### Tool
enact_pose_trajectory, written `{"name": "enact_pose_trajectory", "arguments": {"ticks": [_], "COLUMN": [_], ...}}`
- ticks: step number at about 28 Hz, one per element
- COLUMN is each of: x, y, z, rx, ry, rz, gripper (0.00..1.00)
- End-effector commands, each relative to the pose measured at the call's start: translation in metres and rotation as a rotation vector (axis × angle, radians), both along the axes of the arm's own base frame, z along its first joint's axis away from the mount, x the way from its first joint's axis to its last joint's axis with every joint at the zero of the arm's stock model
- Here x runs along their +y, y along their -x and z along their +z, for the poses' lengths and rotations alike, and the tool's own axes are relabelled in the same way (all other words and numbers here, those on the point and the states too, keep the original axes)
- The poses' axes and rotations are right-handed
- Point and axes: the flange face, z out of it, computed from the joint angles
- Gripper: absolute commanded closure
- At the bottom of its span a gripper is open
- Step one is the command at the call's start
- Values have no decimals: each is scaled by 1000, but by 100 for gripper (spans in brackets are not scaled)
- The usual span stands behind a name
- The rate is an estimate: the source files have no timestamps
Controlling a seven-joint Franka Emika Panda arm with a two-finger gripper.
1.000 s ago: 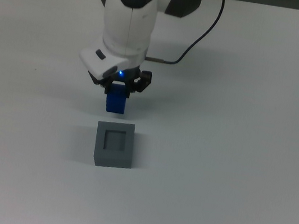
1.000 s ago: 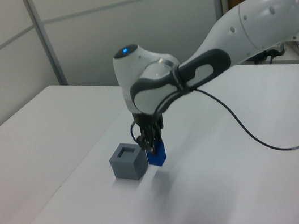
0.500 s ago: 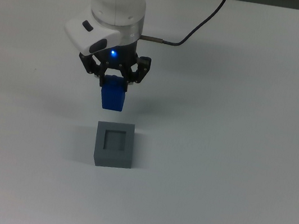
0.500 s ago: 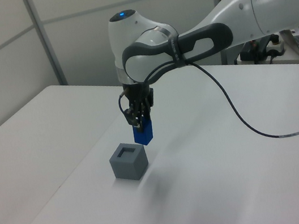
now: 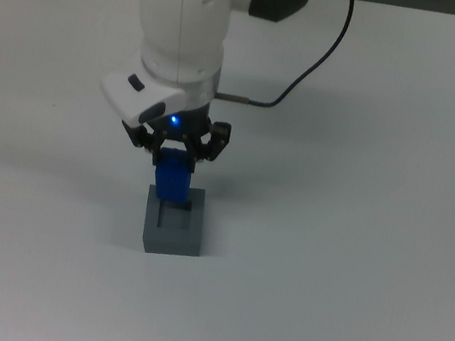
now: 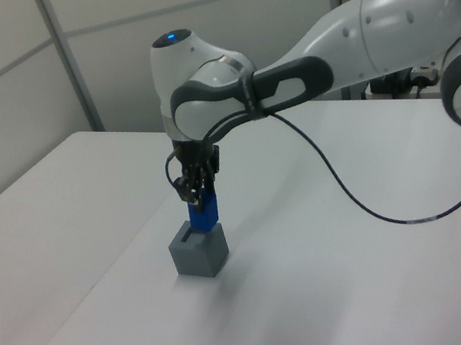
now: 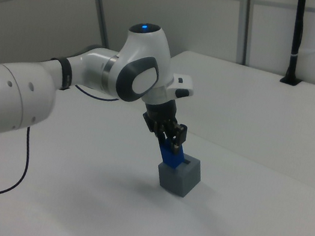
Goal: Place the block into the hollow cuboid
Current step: 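Lower the blue block into the opening of the grey cube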
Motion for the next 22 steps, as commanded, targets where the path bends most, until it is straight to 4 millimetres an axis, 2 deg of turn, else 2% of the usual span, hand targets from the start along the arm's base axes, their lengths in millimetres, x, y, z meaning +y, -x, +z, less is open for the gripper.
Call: {"name": "enact_pose_trajectory", "arguments": {"ticks": [1, 11, 15, 18, 22], "x": [9, 16, 17, 17, 17], "y": [-17, -27, -31, -36, -37], "z": [-5, -32, -32, -40, -38], "rx": [7, 27, 16, 20, 14], "ry": [-13, -9, -9, -7, -7], "rz": [-12, -3, -5, -9, -8], "gripper": [100, 100, 100, 100, 100]}}
